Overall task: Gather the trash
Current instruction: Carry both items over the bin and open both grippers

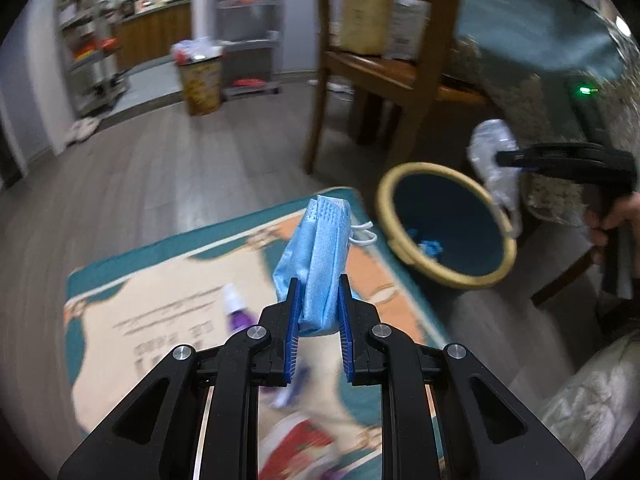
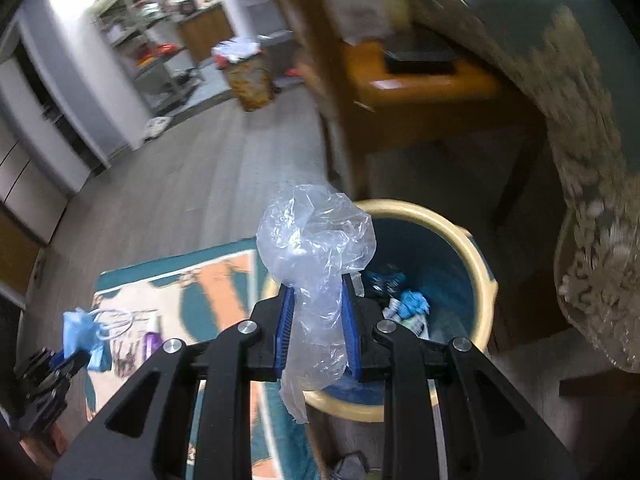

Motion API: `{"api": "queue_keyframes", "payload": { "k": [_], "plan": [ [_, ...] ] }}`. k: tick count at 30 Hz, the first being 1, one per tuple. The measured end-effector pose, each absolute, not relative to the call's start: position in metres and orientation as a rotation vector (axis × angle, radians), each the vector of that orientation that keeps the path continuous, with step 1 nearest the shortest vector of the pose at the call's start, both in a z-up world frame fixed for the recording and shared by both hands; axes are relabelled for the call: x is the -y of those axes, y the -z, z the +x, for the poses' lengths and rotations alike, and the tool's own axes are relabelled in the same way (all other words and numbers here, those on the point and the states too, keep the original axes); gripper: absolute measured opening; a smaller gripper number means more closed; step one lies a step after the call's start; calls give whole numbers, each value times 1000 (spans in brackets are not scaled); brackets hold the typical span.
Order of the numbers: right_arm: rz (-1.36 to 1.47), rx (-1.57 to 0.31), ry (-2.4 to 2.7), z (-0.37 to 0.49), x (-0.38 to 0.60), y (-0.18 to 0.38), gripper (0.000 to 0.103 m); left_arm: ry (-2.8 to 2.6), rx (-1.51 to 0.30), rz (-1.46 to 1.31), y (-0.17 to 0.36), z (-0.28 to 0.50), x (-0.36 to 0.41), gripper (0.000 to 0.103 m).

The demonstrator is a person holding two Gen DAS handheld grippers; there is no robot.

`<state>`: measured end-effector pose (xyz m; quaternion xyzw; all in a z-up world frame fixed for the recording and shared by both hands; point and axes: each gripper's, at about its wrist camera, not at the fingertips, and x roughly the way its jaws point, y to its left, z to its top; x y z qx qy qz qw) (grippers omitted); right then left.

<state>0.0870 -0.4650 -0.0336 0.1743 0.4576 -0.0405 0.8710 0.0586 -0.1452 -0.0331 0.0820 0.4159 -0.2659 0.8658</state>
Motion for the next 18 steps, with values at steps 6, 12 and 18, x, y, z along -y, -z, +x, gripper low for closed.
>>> {"api": "queue_keyframes", "payload": {
  "k": [6,12,18],
  "plan": [
    [345,-993,165,94,500,54,22,671,-903,185,45,83,224,19],
    [372,-1058,199,99,519,81,22,736,-966,229,71,110,297,19],
    [376,-1083,204,104,523,91,28,747,-960,312,85,118,336,45]
  ]
}}
